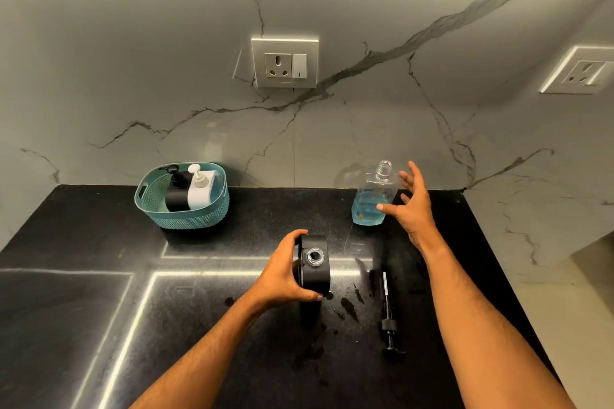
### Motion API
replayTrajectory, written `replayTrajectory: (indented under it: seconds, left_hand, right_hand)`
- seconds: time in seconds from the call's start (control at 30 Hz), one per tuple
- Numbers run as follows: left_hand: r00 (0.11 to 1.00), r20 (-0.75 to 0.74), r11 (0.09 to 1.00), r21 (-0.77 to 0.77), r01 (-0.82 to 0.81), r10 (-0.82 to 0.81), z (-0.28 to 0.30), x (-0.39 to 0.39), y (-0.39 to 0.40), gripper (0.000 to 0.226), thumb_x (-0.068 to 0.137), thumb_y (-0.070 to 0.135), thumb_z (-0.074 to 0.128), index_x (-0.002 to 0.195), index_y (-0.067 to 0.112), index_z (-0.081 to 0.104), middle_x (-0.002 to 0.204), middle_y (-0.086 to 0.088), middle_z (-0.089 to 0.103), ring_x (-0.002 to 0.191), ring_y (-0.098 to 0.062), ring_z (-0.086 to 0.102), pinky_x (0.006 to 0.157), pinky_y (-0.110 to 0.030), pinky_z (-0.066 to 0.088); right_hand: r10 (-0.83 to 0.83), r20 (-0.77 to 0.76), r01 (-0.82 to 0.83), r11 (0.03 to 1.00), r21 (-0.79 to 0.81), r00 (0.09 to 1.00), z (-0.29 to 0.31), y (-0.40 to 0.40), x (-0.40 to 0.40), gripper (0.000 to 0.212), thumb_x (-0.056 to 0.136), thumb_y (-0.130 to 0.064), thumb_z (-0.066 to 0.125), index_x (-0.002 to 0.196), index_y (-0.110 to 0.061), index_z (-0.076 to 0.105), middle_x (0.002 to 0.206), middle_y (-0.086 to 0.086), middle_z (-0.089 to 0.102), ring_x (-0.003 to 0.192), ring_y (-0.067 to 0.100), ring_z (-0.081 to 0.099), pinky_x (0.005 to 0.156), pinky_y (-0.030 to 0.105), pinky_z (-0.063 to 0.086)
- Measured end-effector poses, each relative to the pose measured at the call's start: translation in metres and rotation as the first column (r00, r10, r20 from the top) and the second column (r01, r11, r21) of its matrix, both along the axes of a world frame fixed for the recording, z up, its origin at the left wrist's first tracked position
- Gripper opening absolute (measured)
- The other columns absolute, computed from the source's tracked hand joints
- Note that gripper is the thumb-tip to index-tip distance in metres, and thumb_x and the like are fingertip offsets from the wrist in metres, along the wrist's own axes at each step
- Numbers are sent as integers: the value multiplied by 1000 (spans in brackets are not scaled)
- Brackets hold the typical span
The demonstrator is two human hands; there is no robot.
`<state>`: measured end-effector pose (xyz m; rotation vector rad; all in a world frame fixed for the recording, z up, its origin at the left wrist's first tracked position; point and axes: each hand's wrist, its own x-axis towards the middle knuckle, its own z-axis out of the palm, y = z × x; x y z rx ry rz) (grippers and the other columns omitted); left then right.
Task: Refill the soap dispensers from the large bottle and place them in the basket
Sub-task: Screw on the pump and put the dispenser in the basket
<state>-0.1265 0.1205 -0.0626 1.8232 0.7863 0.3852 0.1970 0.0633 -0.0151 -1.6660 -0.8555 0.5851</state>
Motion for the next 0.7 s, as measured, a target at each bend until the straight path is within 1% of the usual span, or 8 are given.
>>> replayTrajectory:
  seconds: [0.1, 0.17, 0.23, 0.33, 0.43, 0.5, 0.57, 0.7]
  left_hand:
    - [1000, 18, 1000, 6, -9, 9, 2, 0, -5, 124, 55, 24, 103, 154, 29, 30, 149, 12, 41, 128, 21, 43, 96, -4, 44]
    - [1000, 26, 1000, 15, -6, 5, 3, -1, -9, 123, 56, 22, 103, 155, 29, 29, 147, 13, 40, 125, 24, 43, 95, -1, 43]
    - [999, 33, 1000, 17, -16, 16, 4, -2, -10, 123, 56, 21, 103, 155, 28, 30, 147, 11, 41, 125, 24, 44, 95, -1, 43]
    - [999, 33, 1000, 21, -19, 19, 6, -5, -19, 124, 54, 29, 102, 155, 29, 30, 150, 9, 42, 130, 15, 45, 102, -9, 46]
    - [999, 38, 1000, 22, -16, 15, 1, -10, -33, 123, 54, 24, 103, 154, 28, 31, 149, 7, 43, 130, 12, 48, 96, -5, 46]
    - [999, 46, 1000, 15, -19, 19, -1, -13, -41, 122, 53, 22, 103, 152, 28, 33, 147, 5, 45, 130, 5, 51, 95, -6, 47]
    - [999, 48, 1000, 13, -22, 21, -3, -16, -48, 121, 52, 24, 103, 151, 30, 34, 146, 6, 46, 131, 1, 52, 96, -8, 48]
    - [999, 37, 1000, 11, -27, 27, -10, -24, -59, 123, 51, 25, 104, 152, 28, 33, 147, 7, 46, 134, 6, 48, 101, -12, 48]
  right_hand:
    - [-31, 92, 29, 999, 23, 995, 2, -19, -13, 112, 71, -2, 90, 158, -34, 28, 152, -3, 44, 142, 12, 41, 116, 34, 34]
    - [-76, 158, 71, 997, 38, 985, 2, -31, -25, 101, 73, -6, 90, 154, -32, 35, 147, -4, 46, 137, 10, 44, 111, 28, 39]
    - [-147, 220, 136, 989, 63, 964, 2, -40, -36, 85, 74, -6, 89, 145, -25, 47, 137, -3, 52, 124, 11, 51, 97, 22, 47]
    - [-256, 288, 243, 967, 79, 923, 1, -59, -56, 52, 76, -6, 86, 120, -19, 62, 116, -1, 62, 100, 14, 61, 73, 15, 52]
    - [-285, 339, 293, 956, 29, 897, -11, -87, -74, 28, 80, -10, 83, 99, -21, 66, 96, -1, 67, 80, 13, 64, 68, 23, 57]
    - [-249, 364, 296, 952, -79, 897, -22, -104, -87, 23, 80, -17, 83, 90, -24, 65, 85, -6, 66, 74, 13, 64, 68, 31, 59]
    - [-189, 403, 288, 937, -199, 895, -32, -119, -99, 23, 79, -27, 84, 88, -25, 63, 84, -8, 65, 75, 14, 65, 70, 36, 58]
    - [-57, 531, 317, 854, -413, 845, -45, -143, -120, 38, 79, -41, 82, 102, -20, 61, 99, 0, 64, 92, 22, 64, 77, 38, 54]
